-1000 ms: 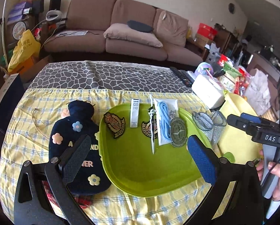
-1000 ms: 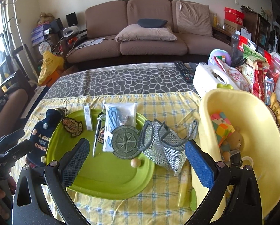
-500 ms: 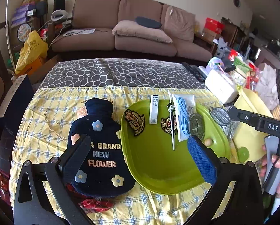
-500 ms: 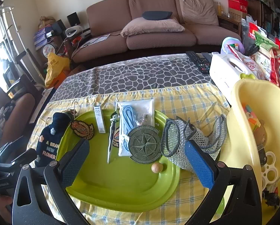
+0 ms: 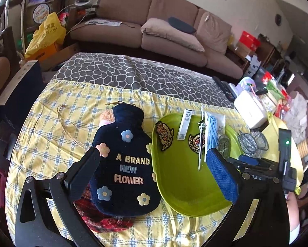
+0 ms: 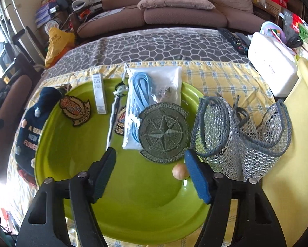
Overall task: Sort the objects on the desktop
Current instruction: 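Reach the right tool down around the wooden ball on the green tray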
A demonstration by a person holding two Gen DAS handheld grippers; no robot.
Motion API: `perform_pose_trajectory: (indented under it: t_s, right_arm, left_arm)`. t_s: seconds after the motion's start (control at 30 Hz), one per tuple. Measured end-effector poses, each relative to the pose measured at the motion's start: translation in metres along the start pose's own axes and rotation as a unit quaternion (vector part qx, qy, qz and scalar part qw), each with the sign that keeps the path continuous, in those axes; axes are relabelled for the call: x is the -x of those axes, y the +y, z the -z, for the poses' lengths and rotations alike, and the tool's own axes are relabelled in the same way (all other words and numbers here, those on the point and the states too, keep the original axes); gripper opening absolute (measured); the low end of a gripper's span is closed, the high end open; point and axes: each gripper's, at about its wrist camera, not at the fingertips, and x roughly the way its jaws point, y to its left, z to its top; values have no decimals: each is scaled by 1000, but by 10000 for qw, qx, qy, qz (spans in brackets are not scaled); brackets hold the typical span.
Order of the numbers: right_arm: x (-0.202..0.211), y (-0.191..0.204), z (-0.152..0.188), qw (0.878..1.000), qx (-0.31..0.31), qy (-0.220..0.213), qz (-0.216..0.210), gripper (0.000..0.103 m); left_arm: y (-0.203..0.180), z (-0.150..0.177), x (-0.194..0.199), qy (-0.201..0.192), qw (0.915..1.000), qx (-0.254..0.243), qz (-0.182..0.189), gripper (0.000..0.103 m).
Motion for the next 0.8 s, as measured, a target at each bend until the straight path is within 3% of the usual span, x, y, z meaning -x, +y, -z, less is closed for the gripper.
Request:
perform_pose_trajectory:
  t_s: [0.1,0.2,0.37,0.47,0.5,0.7,0.8]
  right_arm:
    - [-14,-11,6,9996,-60,167,206,56]
    - [-22,-15,10,9991,-46,271,331,43]
    - [-31,-3,12,9973,277,360,580,39]
    - [-38,10,16,9924,647,445,948,36]
    - [-38,13,17,9921,717,430,938,23]
    - [-39,19,17,9941,703,435,698,23]
    - [-33,10,16,9987,317,379,133,23]
  left_arm:
    - [7,-1,1,13,9999,100,54,103]
    - [13,-4,2,-4,9999,130,23,103]
    - [26,-7,4,-9,9996,265,-4,103]
    - [35,-8,4,-2,9993,372,-20,103]
    - [38,-8,4,3,9992,408,-27,103]
    - [45,-9,0,47,9986,523,-47,103]
    - [39,-9,-1,57,9988,477,-11,103]
